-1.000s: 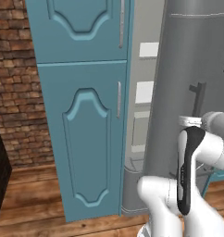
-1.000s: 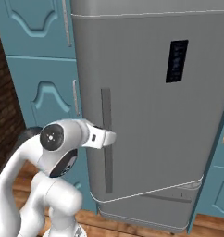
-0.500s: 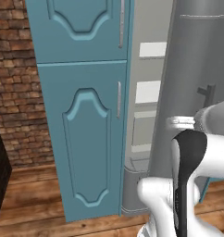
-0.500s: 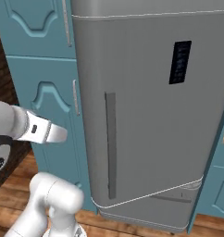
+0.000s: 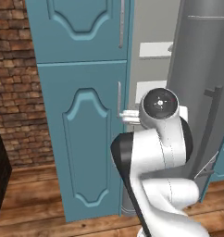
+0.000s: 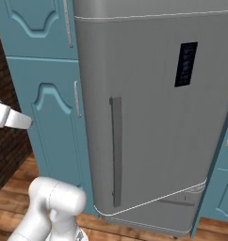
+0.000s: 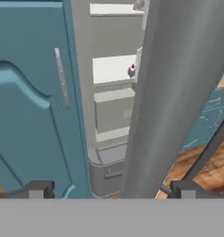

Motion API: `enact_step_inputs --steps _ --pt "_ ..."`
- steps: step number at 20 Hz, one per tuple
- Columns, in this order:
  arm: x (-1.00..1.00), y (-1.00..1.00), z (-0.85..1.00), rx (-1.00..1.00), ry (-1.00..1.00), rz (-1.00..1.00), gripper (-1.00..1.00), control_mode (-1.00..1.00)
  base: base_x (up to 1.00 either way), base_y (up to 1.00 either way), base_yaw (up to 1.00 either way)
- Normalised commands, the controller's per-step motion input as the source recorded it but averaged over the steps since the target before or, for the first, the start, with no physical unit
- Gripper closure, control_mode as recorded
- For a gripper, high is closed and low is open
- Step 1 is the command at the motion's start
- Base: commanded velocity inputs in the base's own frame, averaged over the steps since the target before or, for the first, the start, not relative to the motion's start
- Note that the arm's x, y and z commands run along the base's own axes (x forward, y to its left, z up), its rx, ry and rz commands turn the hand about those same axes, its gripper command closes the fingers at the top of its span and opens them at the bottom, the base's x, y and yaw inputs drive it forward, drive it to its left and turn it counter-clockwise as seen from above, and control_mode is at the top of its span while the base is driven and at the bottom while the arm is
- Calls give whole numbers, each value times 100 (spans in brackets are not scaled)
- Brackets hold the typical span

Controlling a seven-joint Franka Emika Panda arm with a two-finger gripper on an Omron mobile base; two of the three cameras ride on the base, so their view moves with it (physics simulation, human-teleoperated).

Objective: Take the cakes from the fridge and place them on the empty tray on the dining counter.

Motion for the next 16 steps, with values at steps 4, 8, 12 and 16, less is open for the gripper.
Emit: enact_step_inputs --steps 4,8,12,16 --pt "92 36 0 -11 1 -27 -100 -100 0 0 0" --pt "97 2 0 -12 5 -33 -100 -100 0 0 0" --pt "88 -1 0 -9 9 -33 -100 -100 0 0 0" --pt "52 -31 0 -6 7 -31 -100 -100 0 0 0"
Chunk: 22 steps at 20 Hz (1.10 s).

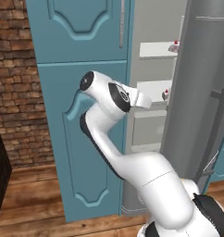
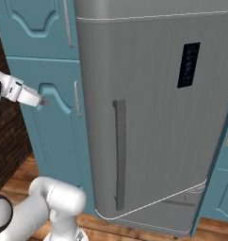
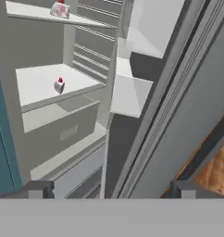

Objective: Take the cakes from the fridge and place them on the empty tray on the dining counter.

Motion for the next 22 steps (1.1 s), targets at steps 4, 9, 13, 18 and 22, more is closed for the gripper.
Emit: enact_step_inputs --steps 4,9,13,18,22 --pt "17 -54 0 -6 3 -30 -100 -100 0 0 0" --pt "9 -53 0 -8 1 -31 -100 -100 0 0 0" --pt "-3 -63 0 -8 0 -29 -100 -100 0 0 0" --pt "-24 -71 0 -7 0 -27 -100 -100 0 0 0" --pt "-44 -59 0 -7 0 -25 -100 -100 0 0 0"
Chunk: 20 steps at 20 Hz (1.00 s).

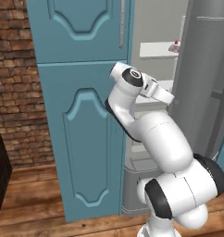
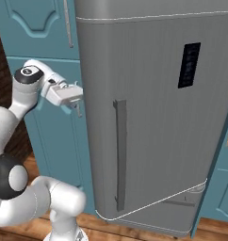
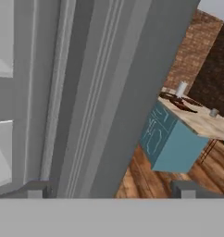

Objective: Take the cakes from the fridge and place them on the empty tray on the dining counter.

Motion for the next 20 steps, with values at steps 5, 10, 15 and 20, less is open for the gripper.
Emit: enact_step_inputs --steps 5,10,15,20 --pt "-62 -51 -3 -7 0 -26 -100 -100 0 0 0" --pt "-56 -44 0 -7 0 -27 -100 -100 0 0 0" --pt "-65 -76 0 -7 0 -25 -100 -100 0 0 0" --pt "-62 -99 0 -7 -2 -23 -100 -100 0 0 0"
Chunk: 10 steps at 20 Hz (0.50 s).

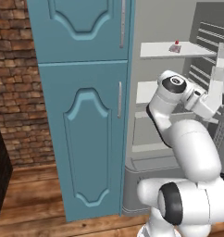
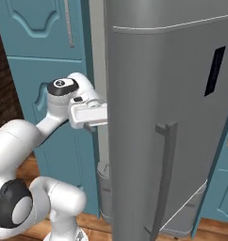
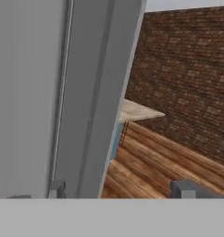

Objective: Take the cakes from the fridge and place them on the empty tray on the dining counter.

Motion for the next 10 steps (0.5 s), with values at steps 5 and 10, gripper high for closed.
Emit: enact_step_inputs --steps 5,10 --pt "-67 -100 0 -7 -7 -18 -100 -100 0 0 0" --pt "-55 -100 0 -6 -8 -12 -100 -100 0 0 0"
